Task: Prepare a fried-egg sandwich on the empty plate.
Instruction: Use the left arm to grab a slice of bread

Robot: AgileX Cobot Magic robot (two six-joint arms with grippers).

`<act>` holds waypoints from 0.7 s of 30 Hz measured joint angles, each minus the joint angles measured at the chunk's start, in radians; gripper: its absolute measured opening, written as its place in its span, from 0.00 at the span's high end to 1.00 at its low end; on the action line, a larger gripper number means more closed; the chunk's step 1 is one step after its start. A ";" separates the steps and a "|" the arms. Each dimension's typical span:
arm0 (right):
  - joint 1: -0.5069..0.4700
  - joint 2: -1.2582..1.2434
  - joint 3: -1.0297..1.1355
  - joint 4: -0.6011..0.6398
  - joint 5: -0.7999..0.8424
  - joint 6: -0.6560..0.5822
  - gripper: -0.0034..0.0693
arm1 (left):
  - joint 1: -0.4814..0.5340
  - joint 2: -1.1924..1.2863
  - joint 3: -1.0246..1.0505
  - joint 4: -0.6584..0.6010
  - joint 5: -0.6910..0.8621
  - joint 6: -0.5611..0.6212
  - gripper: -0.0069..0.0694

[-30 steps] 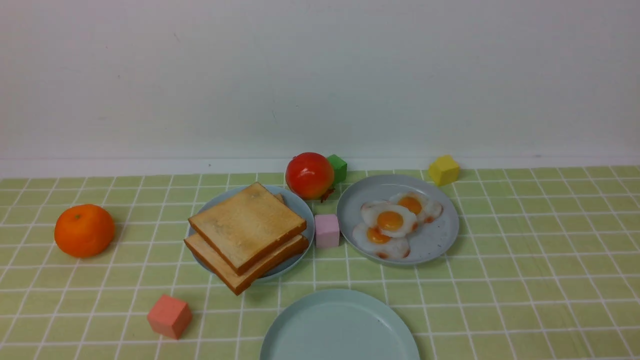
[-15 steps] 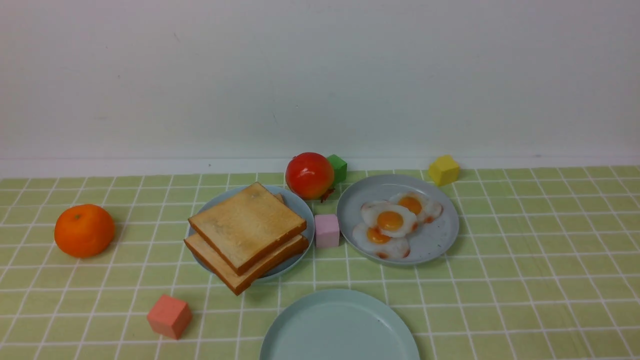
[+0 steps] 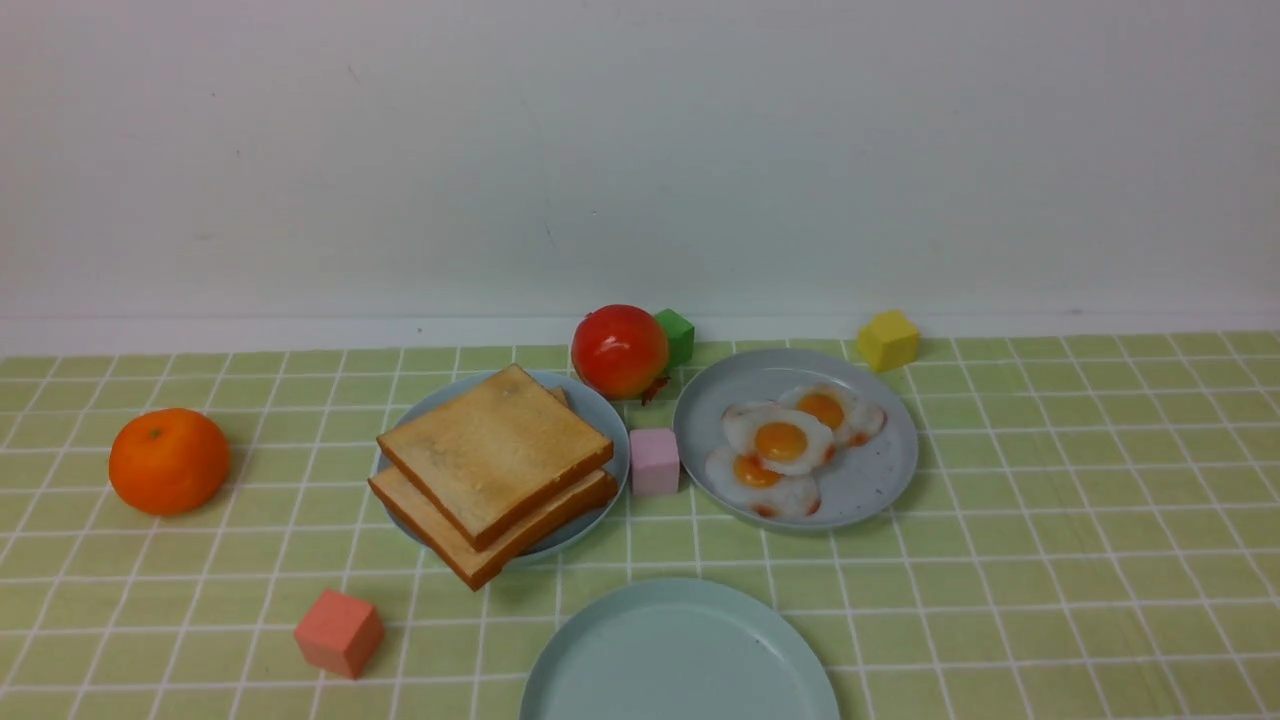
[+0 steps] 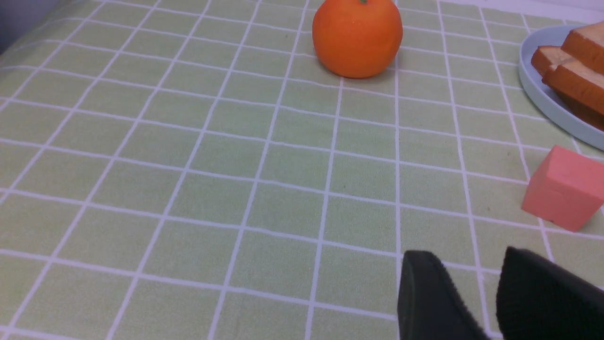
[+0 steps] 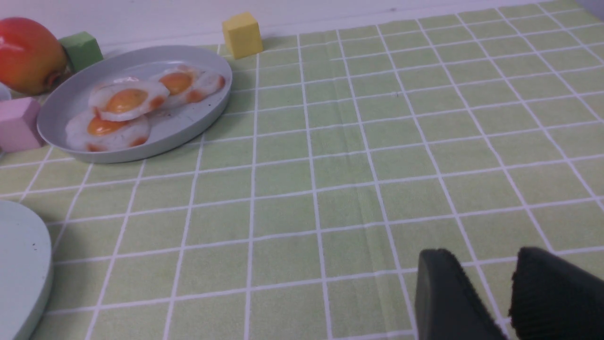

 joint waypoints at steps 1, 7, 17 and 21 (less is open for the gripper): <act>0.000 0.000 0.000 0.000 0.000 0.000 0.62 | 0.000 0.000 0.000 0.000 0.000 0.000 0.60; 0.000 0.000 0.000 0.000 0.000 0.000 0.62 | 0.000 0.000 0.000 0.016 0.000 0.001 0.60; 0.000 0.000 0.010 0.016 -0.133 0.000 0.62 | 0.000 0.000 0.009 0.052 -0.193 0.001 0.60; 0.000 0.000 0.010 0.016 -0.287 0.000 0.62 | 0.000 0.000 0.009 0.052 -0.415 0.001 0.60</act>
